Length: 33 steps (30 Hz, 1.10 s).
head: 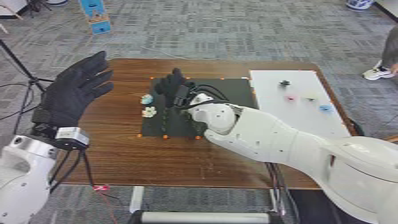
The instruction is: Arrange flowers
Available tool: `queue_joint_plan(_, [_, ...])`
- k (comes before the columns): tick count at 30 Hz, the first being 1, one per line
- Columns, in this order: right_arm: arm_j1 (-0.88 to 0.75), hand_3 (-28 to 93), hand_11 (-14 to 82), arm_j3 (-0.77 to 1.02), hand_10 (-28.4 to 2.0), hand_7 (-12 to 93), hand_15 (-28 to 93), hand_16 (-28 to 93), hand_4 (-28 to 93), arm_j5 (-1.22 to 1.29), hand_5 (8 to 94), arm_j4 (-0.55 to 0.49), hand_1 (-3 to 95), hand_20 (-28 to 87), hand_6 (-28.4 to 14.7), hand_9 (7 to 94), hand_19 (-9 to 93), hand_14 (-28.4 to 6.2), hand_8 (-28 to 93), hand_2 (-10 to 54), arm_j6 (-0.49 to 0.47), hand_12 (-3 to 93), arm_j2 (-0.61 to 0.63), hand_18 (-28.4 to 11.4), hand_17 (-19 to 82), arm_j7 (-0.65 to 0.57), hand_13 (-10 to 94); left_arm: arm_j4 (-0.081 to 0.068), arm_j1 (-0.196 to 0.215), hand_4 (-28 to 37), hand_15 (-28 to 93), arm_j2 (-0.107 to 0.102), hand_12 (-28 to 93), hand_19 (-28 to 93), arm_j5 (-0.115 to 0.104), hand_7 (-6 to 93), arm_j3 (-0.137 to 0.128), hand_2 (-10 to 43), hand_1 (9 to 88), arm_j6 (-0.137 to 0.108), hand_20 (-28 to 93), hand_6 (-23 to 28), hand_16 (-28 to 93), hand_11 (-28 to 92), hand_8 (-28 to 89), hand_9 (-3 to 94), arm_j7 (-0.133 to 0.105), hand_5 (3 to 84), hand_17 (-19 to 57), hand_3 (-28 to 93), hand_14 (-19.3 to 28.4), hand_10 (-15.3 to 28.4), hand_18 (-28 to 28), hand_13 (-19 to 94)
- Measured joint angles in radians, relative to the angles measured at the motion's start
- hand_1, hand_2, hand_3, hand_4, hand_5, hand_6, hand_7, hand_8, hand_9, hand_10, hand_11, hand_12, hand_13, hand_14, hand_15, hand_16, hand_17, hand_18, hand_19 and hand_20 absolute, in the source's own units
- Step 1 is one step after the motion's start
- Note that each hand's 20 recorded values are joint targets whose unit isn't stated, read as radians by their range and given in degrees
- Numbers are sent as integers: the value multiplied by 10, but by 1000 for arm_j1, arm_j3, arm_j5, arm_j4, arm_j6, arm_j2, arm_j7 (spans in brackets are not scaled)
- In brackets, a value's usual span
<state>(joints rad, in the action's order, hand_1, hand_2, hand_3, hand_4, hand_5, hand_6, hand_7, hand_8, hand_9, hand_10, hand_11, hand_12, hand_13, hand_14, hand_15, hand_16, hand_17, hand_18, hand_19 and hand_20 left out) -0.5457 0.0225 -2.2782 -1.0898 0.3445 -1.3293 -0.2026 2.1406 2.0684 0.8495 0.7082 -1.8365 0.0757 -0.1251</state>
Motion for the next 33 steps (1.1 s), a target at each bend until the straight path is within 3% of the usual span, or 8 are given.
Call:
queue_joint_plan(3, [0, 836, 445, 5, -86, 269, 800, 404, -282, -8, 329, -64, 454, 577, 27, 609, 871, -78, -182, -95, -19, 471, 26, -186, 314, -41, 586, 4, 14, -283, 104, 2, 147, 328, 0, 162, -12, -93, 254, 0, 105, 31, 55, 134, -110, 192, 0, 253, -111, 639, 128, 109, 188, 144])
queue_joint_plan(8, [-5, 865, 494, 34, -89, 212, 839, 348, -233, 24, 207, -137, 463, 618, 8, 726, 931, -68, -161, -64, -26, 436, 54, -203, 406, -64, 692, 11, 40, -283, 75, 6, 153, 318, 0, 170, -28, -91, 251, -2, 109, 27, 73, 124, -114, 192, 0, 248, -109, 646, 123, 103, 186, 147])
queue_joint_plan(14, [-32, 874, 525, 186, -85, 195, 852, 353, -198, 99, 185, -170, 454, 668, 1, 744, 932, -60, -152, -51, -320, 437, 48, -207, 441, -4, 725, 10, 36, -283, 64, 7, 153, 306, 0, 183, -15, -93, 249, -2, 113, 23, 81, 133, -123, 191, -1, 242, -103, 650, 114, 99, 182, 153])
queue_joint_plan(16, [-28, 876, 530, 187, -86, 195, 854, 354, -198, 98, 184, -164, 453, 675, 5, 743, 932, -61, -152, -50, -379, 437, 42, -208, 442, -7, 726, 10, 32, -283, 64, 7, 150, 302, 0, 186, -8, -94, 247, -2, 113, 23, 82, 138, -125, 190, -1, 241, -102, 653, 113, 99, 181, 154])
queue_joint_plan(23, [-4, 915, 590, 130, -88, 213, 879, 356, -192, 93, 211, -80, 417, 725, 32, 756, 932, -59, -167, -20, -381, 415, -4, -214, 480, -24, 753, 0, 2, -283, 68, 3, 138, 289, 0, 192, 22, -95, 242, -2, 115, 23, 80, 156, -129, 186, -6, 238, -94, 659, 103, 98, 177, 156])
queue_joint_plan(31, [31, 931, 604, 96, -88, 216, 882, 358, -186, 97, 221, -28, 390, 739, 36, 762, 932, -59, -172, 27, -410, 407, -54, -215, 491, -50, 761, -16, -49, -283, 48, -17, 109, 264, 0, 196, 60, -95, 241, -1, 125, 26, 89, 200, -133, 177, -19, 238, -84, 661, 96, 103, 172, 158])
queue_joint_plan(33, [41, 932, 616, 88, -89, 218, 885, 359, -165, 98, 226, -27, 363, 745, 39, 763, 932, -59, -174, 73, -411, 398, -62, -215, 492, -52, 763, -19, -59, -283, 51, -21, 104, 256, 0, 195, 65, -95, 241, -1, 126, 27, 90, 213, -132, 178, -21, 239, -82, 660, 98, 113, 172, 157])
